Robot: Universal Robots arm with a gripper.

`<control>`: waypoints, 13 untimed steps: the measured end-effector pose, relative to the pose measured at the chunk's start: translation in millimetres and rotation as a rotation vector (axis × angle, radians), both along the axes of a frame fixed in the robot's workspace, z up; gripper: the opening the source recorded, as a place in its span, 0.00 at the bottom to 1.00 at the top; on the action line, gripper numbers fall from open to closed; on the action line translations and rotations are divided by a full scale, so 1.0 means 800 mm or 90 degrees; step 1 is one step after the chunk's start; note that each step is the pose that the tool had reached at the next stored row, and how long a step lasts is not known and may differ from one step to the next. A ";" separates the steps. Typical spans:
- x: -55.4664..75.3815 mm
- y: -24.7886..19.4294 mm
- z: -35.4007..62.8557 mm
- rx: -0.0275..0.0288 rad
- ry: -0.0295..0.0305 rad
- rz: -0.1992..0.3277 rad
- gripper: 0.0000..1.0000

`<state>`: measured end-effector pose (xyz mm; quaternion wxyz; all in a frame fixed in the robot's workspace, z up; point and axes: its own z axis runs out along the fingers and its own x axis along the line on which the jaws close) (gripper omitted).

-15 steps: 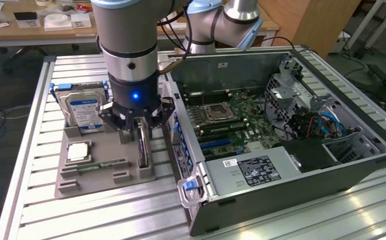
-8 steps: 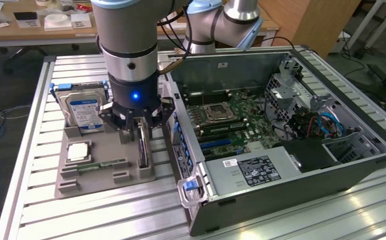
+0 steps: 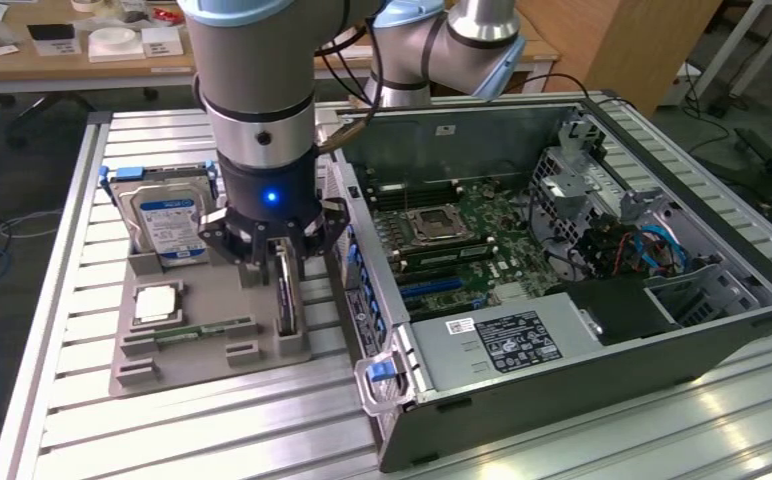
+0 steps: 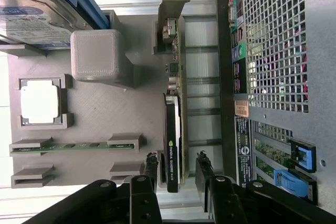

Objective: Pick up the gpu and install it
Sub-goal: 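Pick up the gpu and move the gpu toward the slot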

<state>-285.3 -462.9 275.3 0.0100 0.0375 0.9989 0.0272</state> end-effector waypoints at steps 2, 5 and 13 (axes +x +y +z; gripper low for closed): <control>0.000 0.0000 -0.001 -0.0001 0.0001 0.000 0.43; 0.000 0.0000 -0.001 -0.0001 0.0001 0.000 0.43; 0.000 0.0000 -0.010 -0.0001 0.0001 0.000 0.43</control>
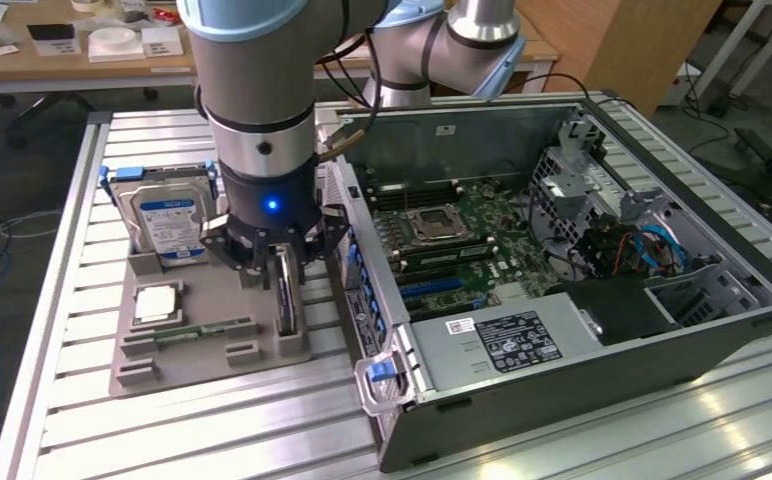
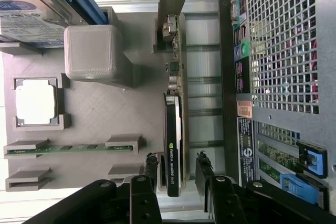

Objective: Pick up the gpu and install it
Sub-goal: 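Pick up the gpu and move the gpu toward the slot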

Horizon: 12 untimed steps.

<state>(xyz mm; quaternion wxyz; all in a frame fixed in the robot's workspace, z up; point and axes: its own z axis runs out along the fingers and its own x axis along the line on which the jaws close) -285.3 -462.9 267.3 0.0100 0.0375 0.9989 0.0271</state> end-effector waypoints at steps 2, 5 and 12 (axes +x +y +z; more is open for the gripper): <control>0.000 0.0018 -0.001 0.0000 0.0000 0.000 0.43; 0.000 0.0073 -0.003 0.0000 -0.0001 0.000 0.43; 0.000 0.0127 -0.012 0.0000 0.0000 0.000 0.43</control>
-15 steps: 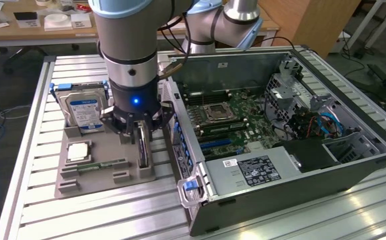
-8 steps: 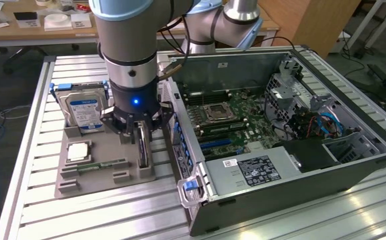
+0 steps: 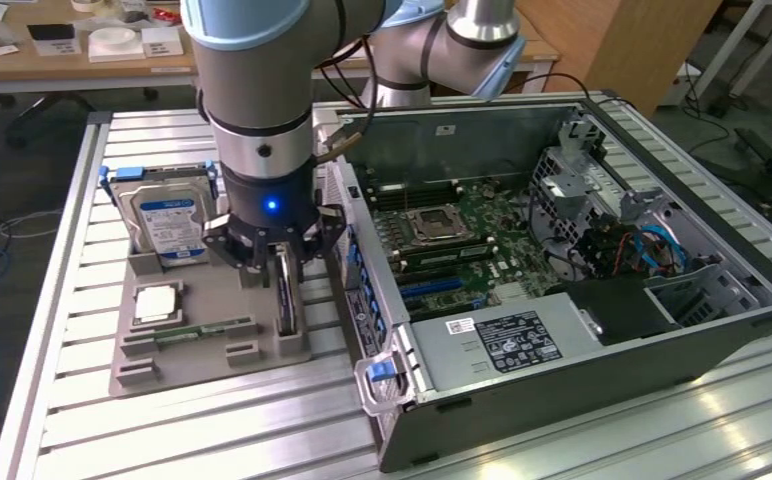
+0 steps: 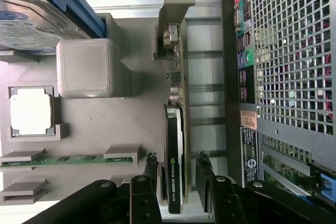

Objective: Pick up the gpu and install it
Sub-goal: 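Pick up the gpu and move the gpu toward the slot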

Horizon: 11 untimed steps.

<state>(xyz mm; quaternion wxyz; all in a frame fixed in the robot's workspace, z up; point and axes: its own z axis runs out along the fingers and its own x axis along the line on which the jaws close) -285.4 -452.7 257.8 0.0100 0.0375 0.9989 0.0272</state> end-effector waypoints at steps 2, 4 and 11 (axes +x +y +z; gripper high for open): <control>0.000 0.0009 -0.002 -0.0001 0.0001 0.000 0.43; 0.000 0.0020 -0.004 0.0000 0.0000 0.000 0.43; 0.000 0.0042 -0.010 0.0000 0.0000 0.000 0.43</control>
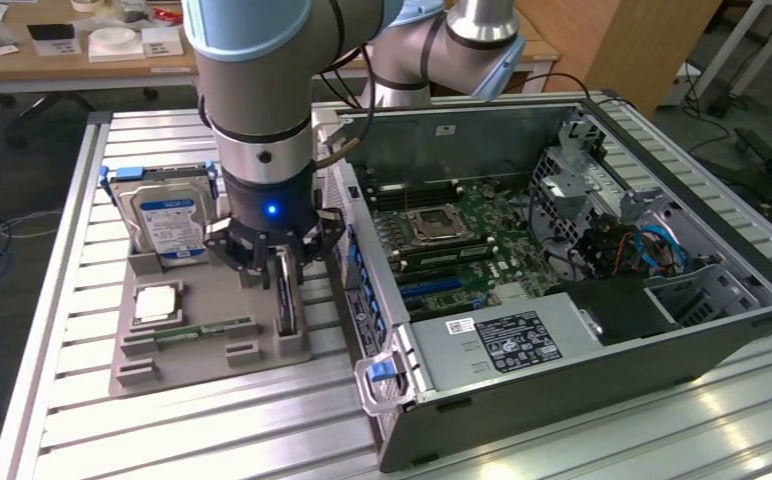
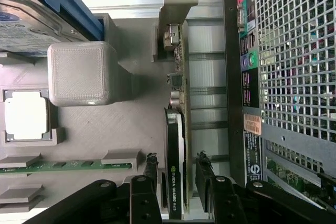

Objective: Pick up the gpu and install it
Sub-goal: 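Pick up the gpu and move the gpu toward the slot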

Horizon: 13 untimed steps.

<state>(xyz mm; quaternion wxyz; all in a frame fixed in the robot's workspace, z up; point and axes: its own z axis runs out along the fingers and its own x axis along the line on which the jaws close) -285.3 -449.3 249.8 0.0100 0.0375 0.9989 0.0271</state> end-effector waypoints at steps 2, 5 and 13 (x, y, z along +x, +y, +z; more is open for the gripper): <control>0.000 0.0024 0.000 0.0001 -0.0001 0.000 0.43; 0.000 0.0095 -0.010 0.0000 0.0001 0.000 0.43; 0.000 0.0095 -0.013 0.0001 0.0000 0.000 0.43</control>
